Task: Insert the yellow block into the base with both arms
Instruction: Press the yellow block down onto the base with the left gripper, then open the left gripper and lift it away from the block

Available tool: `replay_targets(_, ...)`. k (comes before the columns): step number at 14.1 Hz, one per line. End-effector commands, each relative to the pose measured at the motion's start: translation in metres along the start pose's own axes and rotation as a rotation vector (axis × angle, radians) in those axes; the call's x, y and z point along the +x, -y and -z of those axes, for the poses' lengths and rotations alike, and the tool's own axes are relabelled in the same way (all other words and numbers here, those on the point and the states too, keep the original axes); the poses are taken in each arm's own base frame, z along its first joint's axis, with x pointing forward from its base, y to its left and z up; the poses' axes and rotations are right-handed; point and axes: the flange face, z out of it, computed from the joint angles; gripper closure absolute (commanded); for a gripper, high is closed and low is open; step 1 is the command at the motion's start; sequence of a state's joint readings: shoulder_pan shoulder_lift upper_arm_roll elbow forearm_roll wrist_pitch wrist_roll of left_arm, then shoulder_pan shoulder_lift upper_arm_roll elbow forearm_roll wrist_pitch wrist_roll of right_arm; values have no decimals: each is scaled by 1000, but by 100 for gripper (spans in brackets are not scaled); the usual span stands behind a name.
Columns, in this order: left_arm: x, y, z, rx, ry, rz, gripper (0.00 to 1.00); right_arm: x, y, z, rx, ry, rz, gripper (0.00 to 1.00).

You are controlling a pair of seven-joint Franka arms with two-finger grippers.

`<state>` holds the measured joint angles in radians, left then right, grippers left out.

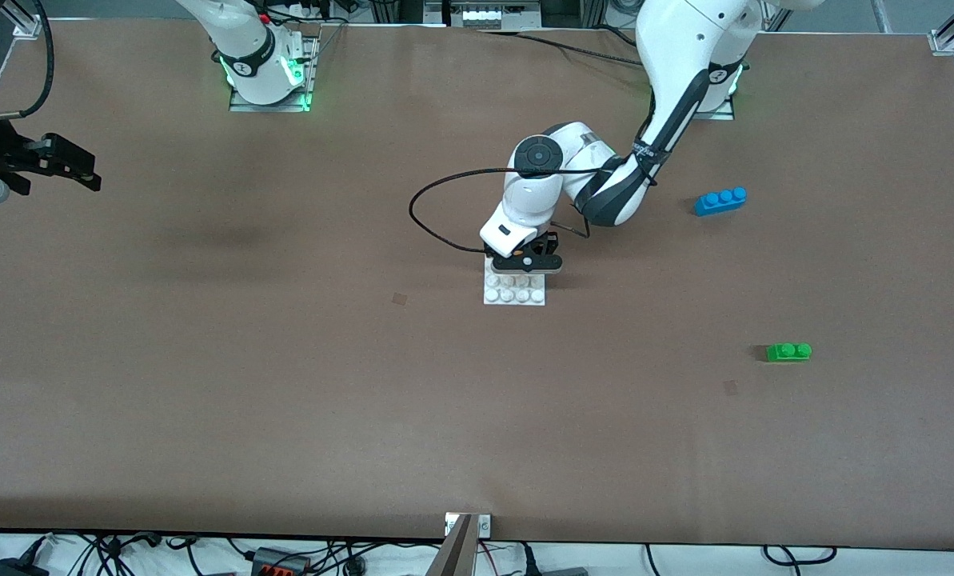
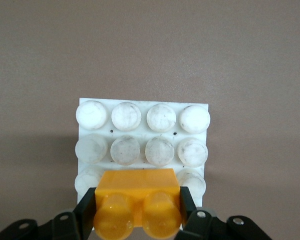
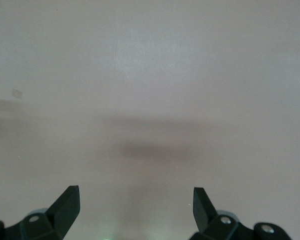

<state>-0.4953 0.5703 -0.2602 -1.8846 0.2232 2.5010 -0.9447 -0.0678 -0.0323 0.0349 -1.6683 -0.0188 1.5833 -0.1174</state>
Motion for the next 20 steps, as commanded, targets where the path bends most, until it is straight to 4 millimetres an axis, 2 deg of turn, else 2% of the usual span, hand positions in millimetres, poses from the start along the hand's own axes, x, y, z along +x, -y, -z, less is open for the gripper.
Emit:
replay_targets(1,3,3,-5,7,-21,-1,37,2,-1,3,-6,-4,-6,0)
replay_targets(9,6,6,-16,9,-38,-25,37,2,0,3,-6,-4,-5,0)
replay_targets(15,8,7,-15,8,-41,-34,36,2,-1,3,-6,-3,-6,0)
replay_targets(16,9,7,-11,7,-45,-34,26,2,-1,3,-6,-3,-6,0)
replay_targets(17,11,6,-7,2,-45,-25,0,2,-1,3,-6,-3,-6,0)
replay_targets(19,12,2,1,-16,-33,-17,0,2,-1,3,-6,-3,-6,0)
replay_targets(20,22,5,12,-4,-37,-7,0,2,-1,3,-6,-3,-6,0)
